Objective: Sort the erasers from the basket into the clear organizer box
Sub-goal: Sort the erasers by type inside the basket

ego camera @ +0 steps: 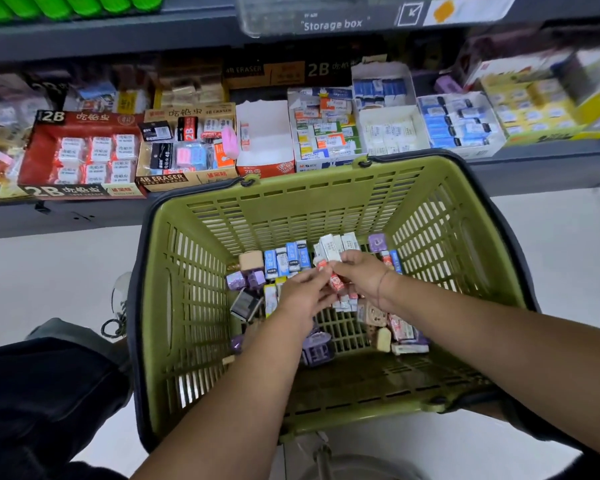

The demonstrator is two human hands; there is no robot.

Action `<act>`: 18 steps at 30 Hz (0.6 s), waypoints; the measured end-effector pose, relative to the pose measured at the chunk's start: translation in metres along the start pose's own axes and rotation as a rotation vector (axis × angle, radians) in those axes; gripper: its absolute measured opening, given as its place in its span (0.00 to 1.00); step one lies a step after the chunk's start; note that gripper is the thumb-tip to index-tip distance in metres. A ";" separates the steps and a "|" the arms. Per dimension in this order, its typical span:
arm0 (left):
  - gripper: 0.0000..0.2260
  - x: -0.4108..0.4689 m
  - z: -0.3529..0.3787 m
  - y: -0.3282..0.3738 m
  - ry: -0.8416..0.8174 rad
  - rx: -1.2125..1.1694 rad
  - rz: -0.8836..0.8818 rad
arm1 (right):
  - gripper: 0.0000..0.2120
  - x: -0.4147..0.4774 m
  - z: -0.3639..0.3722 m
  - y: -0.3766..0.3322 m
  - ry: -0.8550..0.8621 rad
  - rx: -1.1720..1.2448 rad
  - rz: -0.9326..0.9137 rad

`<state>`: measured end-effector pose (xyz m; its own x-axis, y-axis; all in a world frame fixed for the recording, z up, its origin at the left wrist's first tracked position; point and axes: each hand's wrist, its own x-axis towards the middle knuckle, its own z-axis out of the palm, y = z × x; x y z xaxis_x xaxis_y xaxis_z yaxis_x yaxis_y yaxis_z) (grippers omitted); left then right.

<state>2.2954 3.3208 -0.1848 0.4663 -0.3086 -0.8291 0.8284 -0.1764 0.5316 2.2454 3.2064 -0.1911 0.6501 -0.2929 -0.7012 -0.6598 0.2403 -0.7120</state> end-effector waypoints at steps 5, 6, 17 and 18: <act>0.04 0.014 0.013 0.006 0.119 -0.075 0.007 | 0.06 0.020 -0.009 -0.003 0.253 -0.040 -0.017; 0.04 0.017 0.012 0.008 0.144 -0.071 0.013 | 0.06 0.027 -0.012 -0.003 0.296 -0.071 0.010; 0.14 0.033 -0.016 -0.001 0.240 0.050 0.034 | 0.08 0.055 -0.006 -0.001 0.301 0.015 0.148; 0.15 0.033 -0.015 -0.001 0.237 0.057 0.036 | 0.10 0.056 -0.006 -0.001 0.298 -0.021 0.167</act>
<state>2.3146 3.3252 -0.2150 0.5607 -0.0890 -0.8232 0.7941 -0.2239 0.5651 2.2803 3.1839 -0.2295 0.3955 -0.5091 -0.7645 -0.7576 0.2898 -0.5849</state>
